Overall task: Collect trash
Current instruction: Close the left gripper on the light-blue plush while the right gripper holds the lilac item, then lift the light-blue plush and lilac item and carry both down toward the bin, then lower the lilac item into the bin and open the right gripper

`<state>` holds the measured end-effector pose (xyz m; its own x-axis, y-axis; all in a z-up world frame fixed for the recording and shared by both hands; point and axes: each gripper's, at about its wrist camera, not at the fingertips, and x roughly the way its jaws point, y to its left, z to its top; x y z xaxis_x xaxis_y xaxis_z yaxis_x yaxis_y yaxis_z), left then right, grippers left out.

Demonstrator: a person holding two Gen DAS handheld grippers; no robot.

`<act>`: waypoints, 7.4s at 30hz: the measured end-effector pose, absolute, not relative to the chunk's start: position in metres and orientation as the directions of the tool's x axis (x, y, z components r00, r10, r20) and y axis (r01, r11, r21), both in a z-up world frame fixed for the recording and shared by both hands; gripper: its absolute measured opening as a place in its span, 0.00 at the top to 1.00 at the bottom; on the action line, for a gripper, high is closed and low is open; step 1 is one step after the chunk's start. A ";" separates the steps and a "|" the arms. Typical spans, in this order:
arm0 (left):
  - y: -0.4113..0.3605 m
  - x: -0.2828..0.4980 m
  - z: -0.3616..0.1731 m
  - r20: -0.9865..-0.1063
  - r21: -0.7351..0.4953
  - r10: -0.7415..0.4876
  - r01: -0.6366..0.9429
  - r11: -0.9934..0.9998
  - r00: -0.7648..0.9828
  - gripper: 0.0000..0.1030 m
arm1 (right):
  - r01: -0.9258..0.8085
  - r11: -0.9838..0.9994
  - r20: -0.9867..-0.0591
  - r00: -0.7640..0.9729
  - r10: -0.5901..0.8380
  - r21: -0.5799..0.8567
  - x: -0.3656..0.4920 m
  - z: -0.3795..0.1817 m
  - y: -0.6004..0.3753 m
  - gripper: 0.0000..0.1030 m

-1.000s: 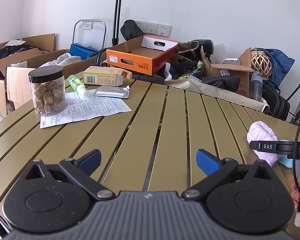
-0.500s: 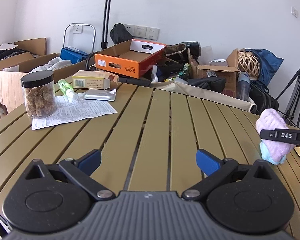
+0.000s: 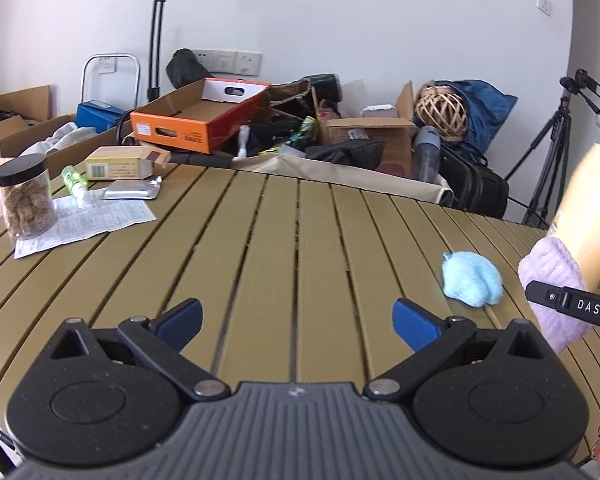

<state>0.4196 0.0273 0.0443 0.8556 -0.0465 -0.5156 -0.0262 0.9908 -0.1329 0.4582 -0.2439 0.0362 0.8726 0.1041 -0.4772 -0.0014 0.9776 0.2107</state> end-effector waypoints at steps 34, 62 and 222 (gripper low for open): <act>-0.170 0.531 0.027 -0.640 0.010 -0.084 0.118 0.993 0.764 0.00 | 0.262 0.876 -0.380 0.920 -0.099 0.406 0.426 0.002 -0.407 0.74; -0.208 0.596 -0.014 -0.731 0.044 -0.040 0.106 0.993 0.681 0.29 | 0.333 0.855 -0.430 0.891 -0.147 0.398 0.436 -0.016 -0.435 0.74; 0.073 0.247 -0.146 -0.846 -0.030 0.062 -0.163 0.986 0.530 0.34 | -0.229 0.962 -0.870 0.433 0.237 0.148 0.303 -0.170 -0.134 0.74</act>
<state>0.2468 0.0728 -0.1462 0.5299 0.0623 -0.8458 -0.1634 0.9861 -0.0297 0.3034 -0.1340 -0.1699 0.4331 0.2371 -0.8696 -0.2286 0.9621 0.1484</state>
